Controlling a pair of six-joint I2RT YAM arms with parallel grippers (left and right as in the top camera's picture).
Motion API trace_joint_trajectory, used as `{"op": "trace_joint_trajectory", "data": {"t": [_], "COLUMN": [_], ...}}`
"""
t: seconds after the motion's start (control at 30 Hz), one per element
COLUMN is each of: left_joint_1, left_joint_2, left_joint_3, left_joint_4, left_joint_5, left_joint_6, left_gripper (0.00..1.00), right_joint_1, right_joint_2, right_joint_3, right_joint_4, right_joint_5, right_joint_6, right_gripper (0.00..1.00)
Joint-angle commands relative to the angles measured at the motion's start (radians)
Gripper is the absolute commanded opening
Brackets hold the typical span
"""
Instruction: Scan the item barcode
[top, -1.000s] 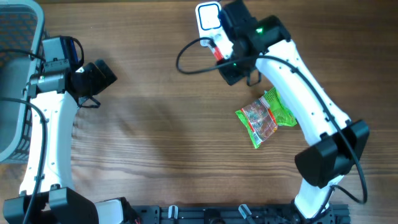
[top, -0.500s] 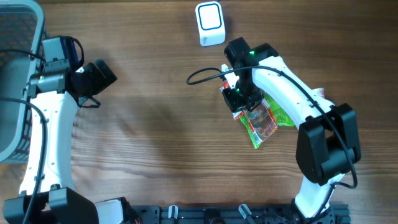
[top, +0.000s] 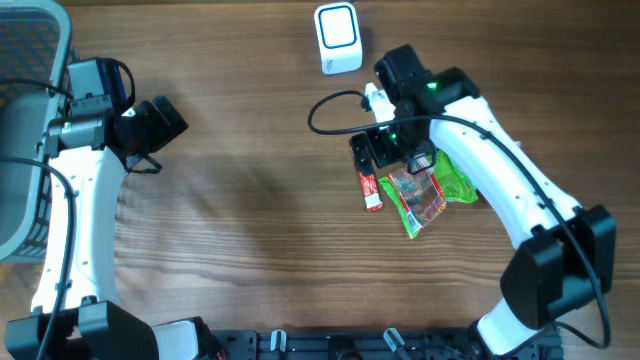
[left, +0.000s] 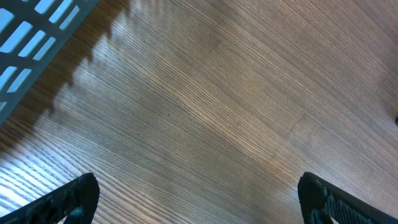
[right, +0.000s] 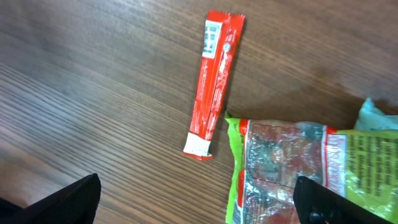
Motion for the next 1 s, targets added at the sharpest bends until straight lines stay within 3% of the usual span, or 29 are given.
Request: {"op": "trace_joint_trajectory", "data": {"t": [0.0, 0.3, 0.97], "left_joint_1": [0.004, 0.005, 0.004], "left_joint_2": [-0.005, -0.005, -0.005], "left_joint_3": [0.006, 0.006, 0.006], "left_joint_4": [0.003, 0.003, 0.003], "left_joint_5": [0.004, 0.004, 0.004], "left_joint_6": [0.008, 0.008, 0.008], "left_gripper": [1.00, 1.00, 1.00], "right_joint_1": [-0.005, -0.006, -0.006], "right_joint_2": [-0.008, -0.008, -0.008], "right_joint_3": [0.016, 0.016, 0.016], "right_joint_4": [0.057, 0.367, 0.381], "right_joint_5": [-0.002, -0.002, -0.001], "right_joint_6": [0.011, 0.011, 0.011], "right_gripper": [1.00, 1.00, 1.00]}}
